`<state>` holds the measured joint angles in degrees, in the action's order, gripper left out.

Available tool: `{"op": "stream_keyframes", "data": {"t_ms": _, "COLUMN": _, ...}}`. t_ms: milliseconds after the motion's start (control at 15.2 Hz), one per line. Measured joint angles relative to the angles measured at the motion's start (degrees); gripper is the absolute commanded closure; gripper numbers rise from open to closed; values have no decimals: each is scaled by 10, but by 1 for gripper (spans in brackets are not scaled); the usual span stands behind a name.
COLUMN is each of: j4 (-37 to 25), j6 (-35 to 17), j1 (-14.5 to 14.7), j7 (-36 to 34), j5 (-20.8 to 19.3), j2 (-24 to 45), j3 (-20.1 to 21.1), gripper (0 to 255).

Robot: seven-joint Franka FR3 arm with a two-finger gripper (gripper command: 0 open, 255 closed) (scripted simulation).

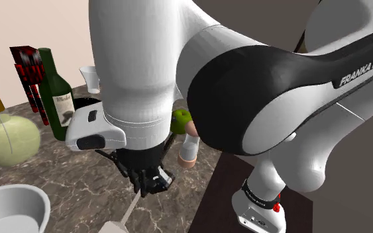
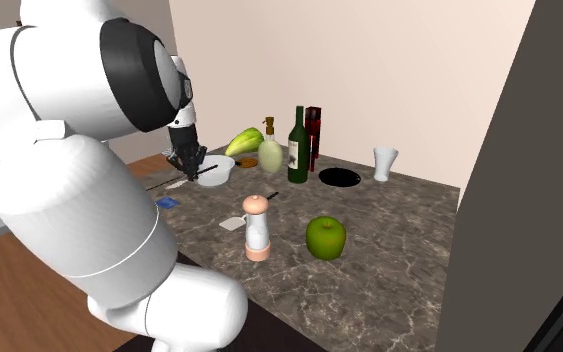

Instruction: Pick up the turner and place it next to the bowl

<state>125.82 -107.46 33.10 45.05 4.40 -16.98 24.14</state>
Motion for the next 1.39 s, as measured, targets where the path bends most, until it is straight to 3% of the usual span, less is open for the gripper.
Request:
{"op": "stream_keyframes", "data": {"t_ms": 330, "j4": -34, "j6": 0, "j1": 21, "j7": -72, "j5": 0, "j2": 34, "j3": 48, "gripper": 255}}
{"op": "stream_keyframes", "data": {"t_ms": 1386, "j4": 45, "j6": -119, "j1": 23, "j7": -96, "j5": -16, "j2": 80, "j3": 66, "gripper": 255}}
